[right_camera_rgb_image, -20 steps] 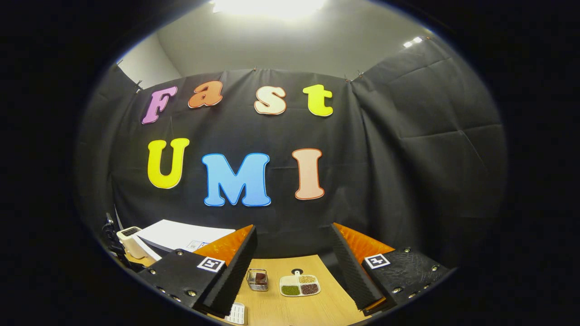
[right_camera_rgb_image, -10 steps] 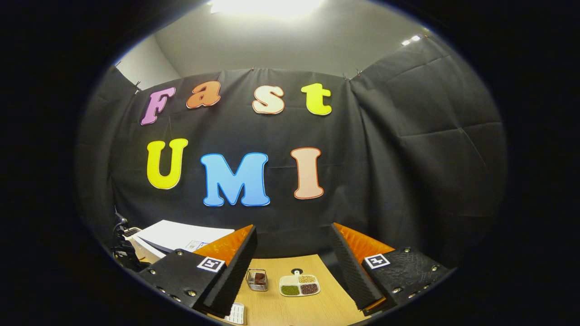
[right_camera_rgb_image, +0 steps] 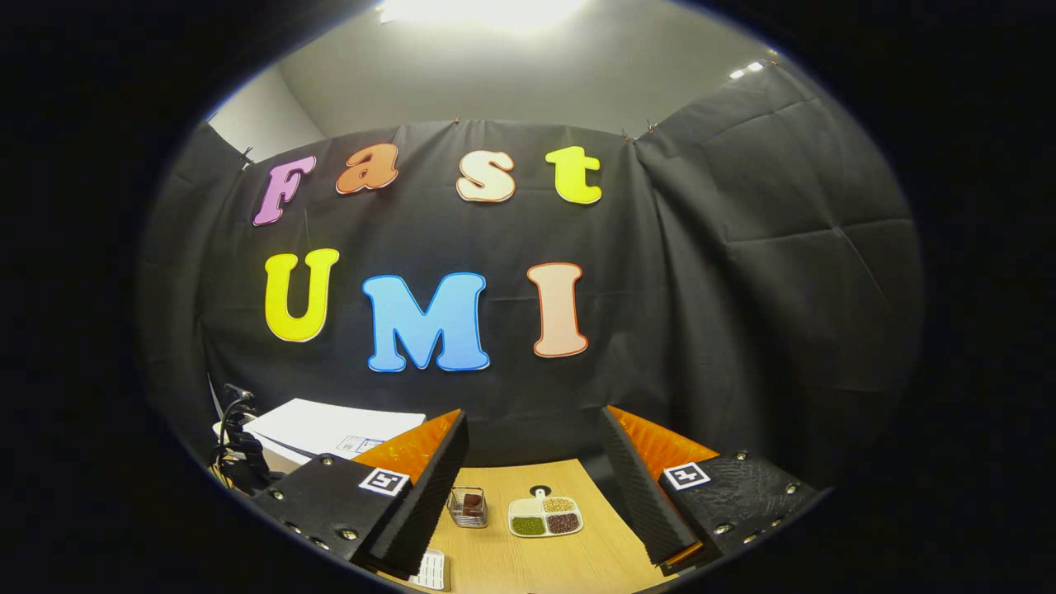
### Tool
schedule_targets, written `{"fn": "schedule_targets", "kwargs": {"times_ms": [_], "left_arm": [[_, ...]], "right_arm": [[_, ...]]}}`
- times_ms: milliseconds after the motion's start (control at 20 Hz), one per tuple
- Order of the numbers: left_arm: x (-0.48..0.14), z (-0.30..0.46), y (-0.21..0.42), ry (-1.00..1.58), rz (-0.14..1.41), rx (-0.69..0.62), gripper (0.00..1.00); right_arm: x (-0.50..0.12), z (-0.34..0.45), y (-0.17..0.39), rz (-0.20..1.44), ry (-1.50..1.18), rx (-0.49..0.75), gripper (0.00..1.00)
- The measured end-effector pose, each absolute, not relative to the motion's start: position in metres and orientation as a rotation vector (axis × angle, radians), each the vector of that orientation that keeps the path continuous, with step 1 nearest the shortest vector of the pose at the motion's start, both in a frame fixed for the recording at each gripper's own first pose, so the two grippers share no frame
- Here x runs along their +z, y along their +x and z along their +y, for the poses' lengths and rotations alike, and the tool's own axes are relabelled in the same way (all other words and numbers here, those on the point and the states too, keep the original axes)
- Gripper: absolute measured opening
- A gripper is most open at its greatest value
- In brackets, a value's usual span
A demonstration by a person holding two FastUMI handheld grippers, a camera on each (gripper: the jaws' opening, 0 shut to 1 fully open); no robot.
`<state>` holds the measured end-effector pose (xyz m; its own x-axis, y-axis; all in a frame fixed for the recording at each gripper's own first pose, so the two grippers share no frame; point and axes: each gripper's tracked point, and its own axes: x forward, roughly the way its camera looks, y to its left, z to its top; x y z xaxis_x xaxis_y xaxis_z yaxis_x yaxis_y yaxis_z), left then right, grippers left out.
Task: Open the microwave oven with the left hand, put the food in, and close the microwave oven.
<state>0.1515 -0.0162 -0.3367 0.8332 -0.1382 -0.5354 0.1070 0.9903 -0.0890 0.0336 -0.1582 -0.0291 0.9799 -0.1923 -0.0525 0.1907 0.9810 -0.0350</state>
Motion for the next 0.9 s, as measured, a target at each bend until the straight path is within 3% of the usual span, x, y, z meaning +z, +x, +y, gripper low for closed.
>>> {"fn": "schedule_targets", "kwargs": {"times_ms": [900], "left_arm": [[-0.344,-0.017,0.176,-0.031,0.577,-0.145,0.07]], "right_arm": [[-0.024,-0.146,0.055,0.059,-0.057,-0.150,0.96]]}}
